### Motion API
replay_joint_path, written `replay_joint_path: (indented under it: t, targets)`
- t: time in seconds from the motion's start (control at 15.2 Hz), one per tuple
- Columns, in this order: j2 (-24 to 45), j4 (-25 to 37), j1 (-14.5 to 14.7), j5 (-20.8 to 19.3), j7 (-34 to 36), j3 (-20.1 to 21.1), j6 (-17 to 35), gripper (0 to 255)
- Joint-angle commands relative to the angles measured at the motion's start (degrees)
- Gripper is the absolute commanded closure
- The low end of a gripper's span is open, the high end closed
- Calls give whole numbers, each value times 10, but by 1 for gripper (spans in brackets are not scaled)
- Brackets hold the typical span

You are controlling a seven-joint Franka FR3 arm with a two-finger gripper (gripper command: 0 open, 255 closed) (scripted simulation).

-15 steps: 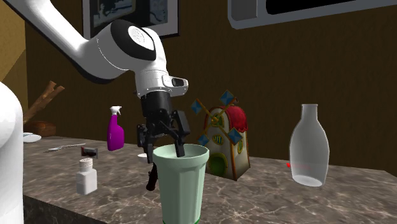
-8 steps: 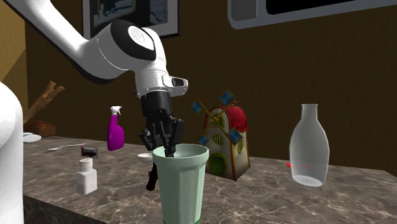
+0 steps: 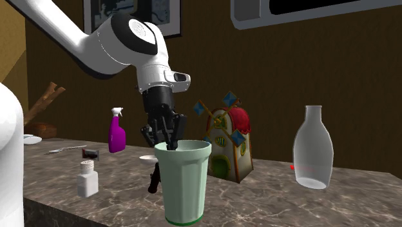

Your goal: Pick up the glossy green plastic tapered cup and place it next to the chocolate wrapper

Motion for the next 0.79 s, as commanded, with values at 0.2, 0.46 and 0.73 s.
replay_joint_path:
  t: [0.2,0.46,0.73]
  targets:
    - [-20,28,3,7,-15,-1,-46,255]
    - [-32,53,5,11,-25,-1,-81,255]
    - [-40,78,5,15,-35,-1,-114,255]
